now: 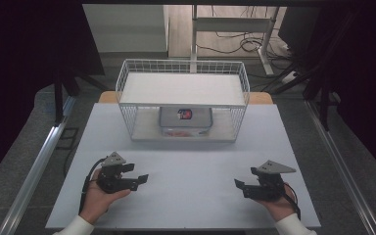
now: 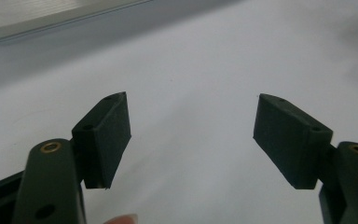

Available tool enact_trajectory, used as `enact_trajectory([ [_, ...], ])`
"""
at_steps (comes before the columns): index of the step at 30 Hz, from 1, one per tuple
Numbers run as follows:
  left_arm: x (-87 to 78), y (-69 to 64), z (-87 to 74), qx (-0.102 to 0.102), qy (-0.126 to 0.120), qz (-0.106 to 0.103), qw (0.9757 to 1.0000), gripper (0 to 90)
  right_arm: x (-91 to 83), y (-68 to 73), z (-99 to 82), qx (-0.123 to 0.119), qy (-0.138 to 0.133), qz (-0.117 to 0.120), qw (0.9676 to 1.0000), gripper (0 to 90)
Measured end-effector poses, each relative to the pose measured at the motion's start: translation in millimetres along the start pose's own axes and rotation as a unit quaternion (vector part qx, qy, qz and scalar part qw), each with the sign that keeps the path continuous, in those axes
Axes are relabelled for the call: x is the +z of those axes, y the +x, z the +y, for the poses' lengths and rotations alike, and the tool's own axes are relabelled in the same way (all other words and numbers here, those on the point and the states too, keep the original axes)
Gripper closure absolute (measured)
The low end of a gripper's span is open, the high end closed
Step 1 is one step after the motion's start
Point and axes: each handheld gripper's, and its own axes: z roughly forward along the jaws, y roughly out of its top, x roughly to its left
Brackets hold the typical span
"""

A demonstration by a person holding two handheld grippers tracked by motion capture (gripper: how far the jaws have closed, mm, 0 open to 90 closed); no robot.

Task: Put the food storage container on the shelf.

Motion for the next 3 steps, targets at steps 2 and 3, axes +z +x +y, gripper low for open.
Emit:
enact_trajectory([
  [2, 0.0, 0.0, -0.2, -0.002, -0.001, 0.003, 1.0, 26.6, 0.5, -3.3, 0.0, 0.003, -0.002, 0.002, 1.0, 19.8],
  [3, 0.2, 0.0, -0.1, -0.002, -0.002, 0.004, 1.0, 26.6, 1.3, -4.4, 0.2, 0.002, -0.001, 0.002, 1.0, 18.3],
])
